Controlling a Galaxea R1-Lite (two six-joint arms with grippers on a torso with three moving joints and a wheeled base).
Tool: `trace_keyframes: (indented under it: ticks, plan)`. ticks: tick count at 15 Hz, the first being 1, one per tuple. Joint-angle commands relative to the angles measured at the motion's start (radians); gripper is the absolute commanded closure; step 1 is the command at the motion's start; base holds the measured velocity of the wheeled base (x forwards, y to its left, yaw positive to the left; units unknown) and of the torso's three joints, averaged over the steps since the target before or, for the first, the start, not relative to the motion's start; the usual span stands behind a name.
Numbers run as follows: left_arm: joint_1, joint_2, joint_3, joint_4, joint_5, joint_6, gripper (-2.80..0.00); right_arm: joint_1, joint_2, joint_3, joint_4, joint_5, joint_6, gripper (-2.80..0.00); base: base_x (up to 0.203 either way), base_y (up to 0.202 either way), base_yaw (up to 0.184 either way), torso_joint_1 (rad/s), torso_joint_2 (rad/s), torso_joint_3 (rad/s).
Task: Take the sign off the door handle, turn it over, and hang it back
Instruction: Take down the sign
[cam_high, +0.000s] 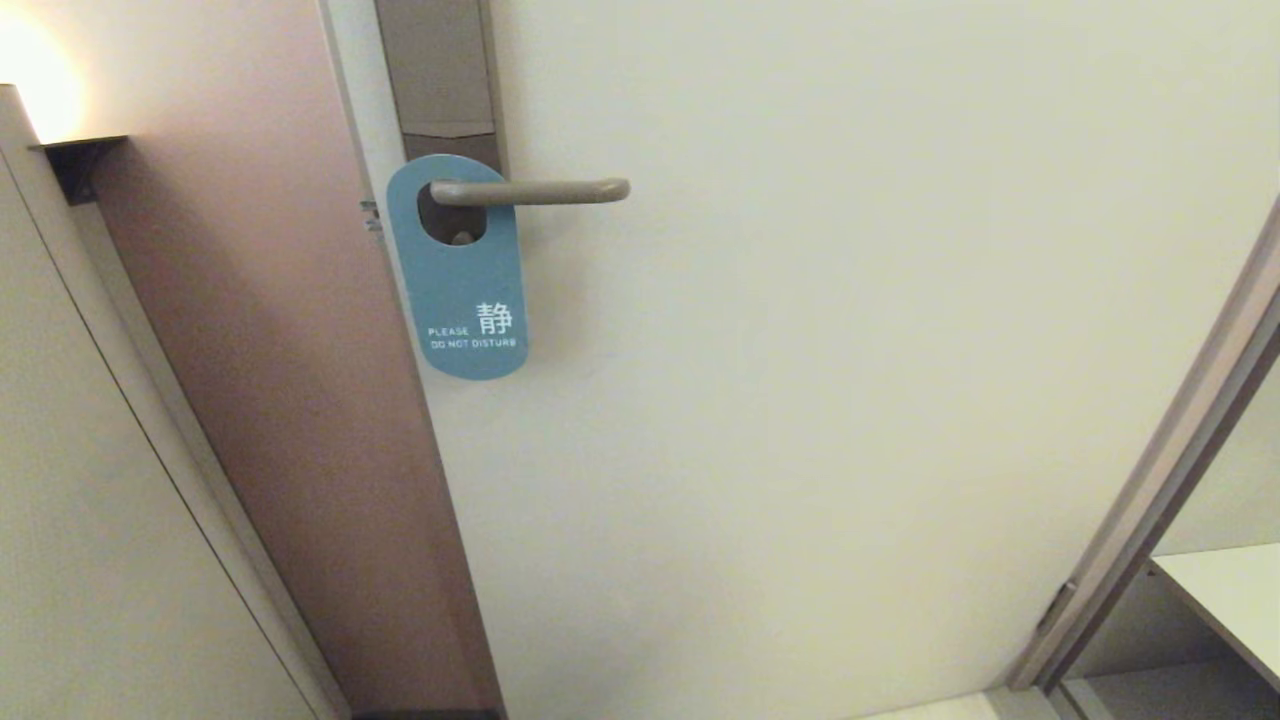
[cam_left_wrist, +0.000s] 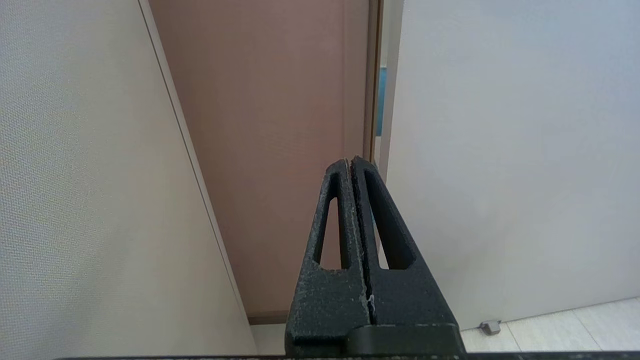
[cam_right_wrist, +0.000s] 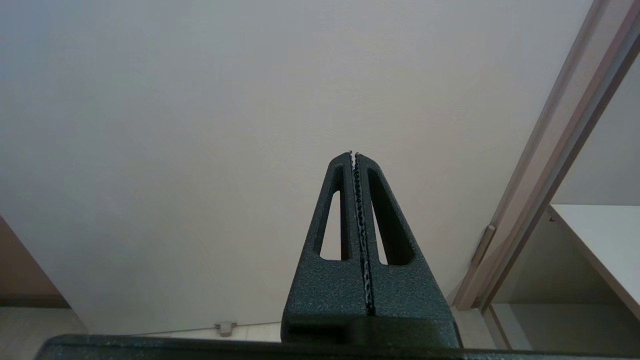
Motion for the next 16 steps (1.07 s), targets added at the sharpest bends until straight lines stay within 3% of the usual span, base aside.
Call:
trace_keyframes:
  ticks: [1,16]
  plan:
    - [0.0,0.002,0.0,0.001,0.0,0.0,0.0,0.0,-0.001,0.0,0.0,-0.001,0.0,0.0,0.0,0.0,0.0,0.0,0.0,0.0]
    - [0.0,0.001,0.0,0.0,0.0,0.0,0.0,0.0,-0.001,0.0,0.0,-0.001,0.0,0.0,0.0,0.0,0.0,0.0,0.0,0.0]
